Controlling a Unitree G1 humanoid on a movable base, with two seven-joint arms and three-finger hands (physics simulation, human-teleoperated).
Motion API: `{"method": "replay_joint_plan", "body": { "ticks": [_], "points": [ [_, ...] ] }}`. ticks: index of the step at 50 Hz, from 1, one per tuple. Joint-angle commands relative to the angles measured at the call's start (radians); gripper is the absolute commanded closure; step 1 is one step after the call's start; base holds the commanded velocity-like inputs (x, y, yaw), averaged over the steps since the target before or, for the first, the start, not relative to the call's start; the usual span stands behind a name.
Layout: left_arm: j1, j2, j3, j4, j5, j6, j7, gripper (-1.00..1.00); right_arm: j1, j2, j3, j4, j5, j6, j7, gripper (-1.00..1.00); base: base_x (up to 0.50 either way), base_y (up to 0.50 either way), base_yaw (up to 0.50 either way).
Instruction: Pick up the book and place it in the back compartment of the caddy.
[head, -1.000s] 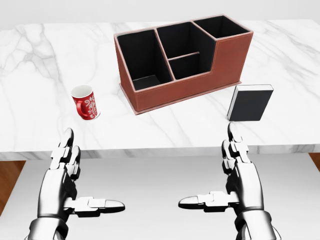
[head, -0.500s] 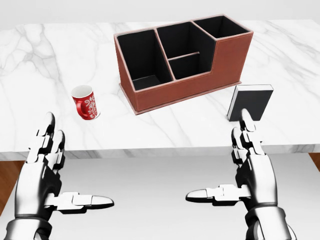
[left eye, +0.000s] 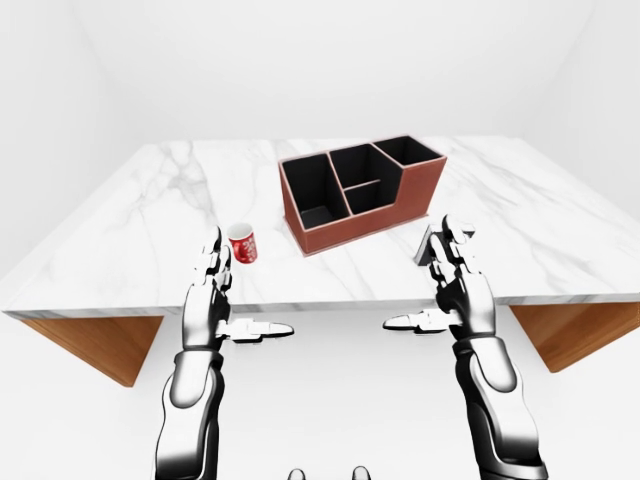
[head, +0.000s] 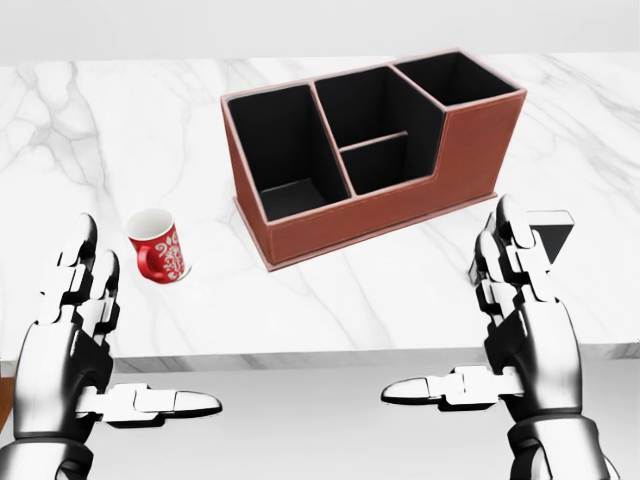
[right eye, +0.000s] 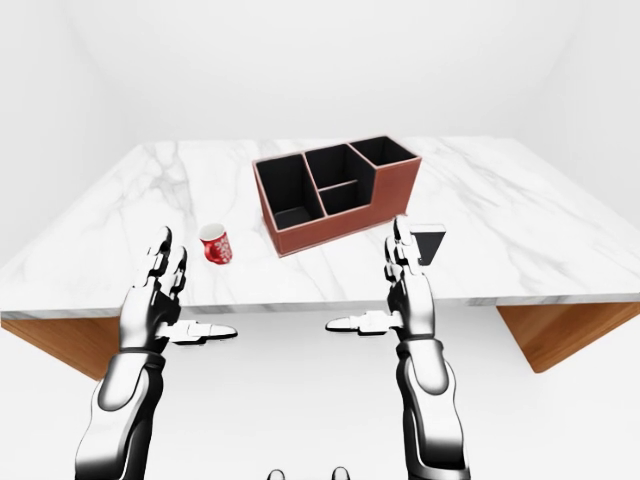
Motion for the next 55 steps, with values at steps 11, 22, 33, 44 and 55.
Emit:
{"method": "replay_joint_plan", "body": {
  "ticks": [11, 22, 33, 44, 55],
  "points": [
    [-0.001, -0.002, -0.005, 0.008, 0.006, 0.000, 0.001, -1.00, -0.003, -0.001, -0.003, 0.004, -0.008, 0.000, 0.003, -1.00, 0.50, 0.00, 0.00],
    [0.005, -0.003, -0.009, 0.009, 0.008, 0.000, 0.000, -1.00, -0.001, 0.000, 0.000, 0.015, -0.015, 0.000, 0.001, -1.00, 0.50, 0.00, 0.00],
    [0.008, -0.003, -0.012, 0.006, 0.009, 0.000, -0.001, -1.00, 0.001, 0.000, 0.003, 0.014, -0.021, 0.000, 0.001, -1.00, 0.50, 0.00, 0.00],
    [0.008, -0.004, -0.012, 0.001, 0.009, 0.000, -0.002, -1.00, -0.002, 0.000, 0.003, 0.022, -0.027, 0.000, 0.000, -1.00, 0.50, 0.00, 0.00],
    [0.007, -0.003, -0.011, 0.003, 0.008, 0.000, -0.002, -1.00, 0.010, 0.004, 0.039, 0.009, -0.129, 0.000, -0.046, -1.00, 0.24, 0.00, 0.00]
  ]
}}
